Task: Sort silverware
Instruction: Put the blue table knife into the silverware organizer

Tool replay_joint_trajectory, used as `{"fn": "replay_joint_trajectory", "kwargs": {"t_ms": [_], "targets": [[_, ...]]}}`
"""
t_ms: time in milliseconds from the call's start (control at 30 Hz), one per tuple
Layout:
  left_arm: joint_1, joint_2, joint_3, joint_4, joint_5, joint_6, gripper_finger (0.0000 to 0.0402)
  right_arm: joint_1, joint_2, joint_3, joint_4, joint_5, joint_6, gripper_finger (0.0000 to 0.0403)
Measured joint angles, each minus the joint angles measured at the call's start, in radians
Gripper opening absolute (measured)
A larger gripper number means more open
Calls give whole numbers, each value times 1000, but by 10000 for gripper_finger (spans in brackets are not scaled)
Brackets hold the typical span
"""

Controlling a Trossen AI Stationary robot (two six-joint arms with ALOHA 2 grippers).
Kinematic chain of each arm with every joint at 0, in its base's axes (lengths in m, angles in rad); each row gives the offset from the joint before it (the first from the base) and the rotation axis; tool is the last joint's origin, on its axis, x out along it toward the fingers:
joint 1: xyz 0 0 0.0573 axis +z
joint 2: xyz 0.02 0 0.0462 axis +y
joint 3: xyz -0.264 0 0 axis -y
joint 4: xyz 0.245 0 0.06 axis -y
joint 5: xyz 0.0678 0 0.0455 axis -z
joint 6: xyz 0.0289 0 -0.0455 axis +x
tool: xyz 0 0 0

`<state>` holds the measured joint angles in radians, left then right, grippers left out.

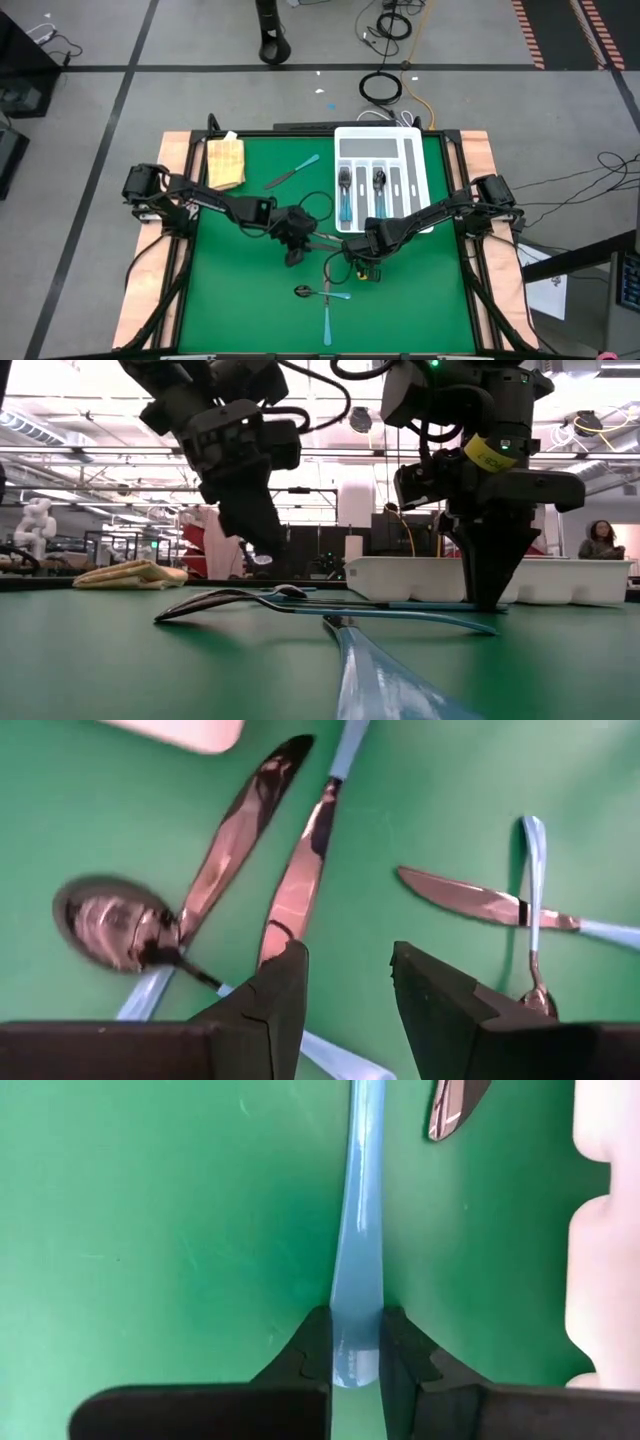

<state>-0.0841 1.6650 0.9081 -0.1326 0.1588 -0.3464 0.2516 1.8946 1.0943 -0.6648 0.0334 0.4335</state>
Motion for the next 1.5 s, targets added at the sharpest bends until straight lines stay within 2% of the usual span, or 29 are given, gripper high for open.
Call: {"fn": "replay_joint_trajectory", "kwargs": {"t_ms": [133, 367, 600, 900, 1033, 1133, 1267, 1400, 1500], "targets": [[-29, 0, 0, -38, 0, 118, 153, 0, 0, 0, 3, -4, 0, 18], [-49, -9, 1, -36, -64, 47, 153, 0, 0, 0, 14, -5, 11, 18], [-56, -3, 1, 0, -64, 157, 153, -2, 0, 0, 44, -4, 34, 18], [-23, 155, 8, 6, -95, 170, 153, 0, 0, 0, 50, -7, 45, 18], [-25, 181, 11, -50, -230, 145, 153, 6, 0, 0, 59, -4, 72, 18], [-24, 180, 12, -103, -282, 225, 153, 17, 0, 0, 61, 5, 76, 18], [-9, 178, 13, -162, -291, 286, 153, 31, 1, 0, 62, 18, 80, 18], [1, 177, 13, -167, -243, 313, 153, 43, 1, 0, 62, 35, 93, 18], [-17, 185, 13, -157, -250, 380, 153, 44, 2, 0, 62, 35, 102, 18]]}}
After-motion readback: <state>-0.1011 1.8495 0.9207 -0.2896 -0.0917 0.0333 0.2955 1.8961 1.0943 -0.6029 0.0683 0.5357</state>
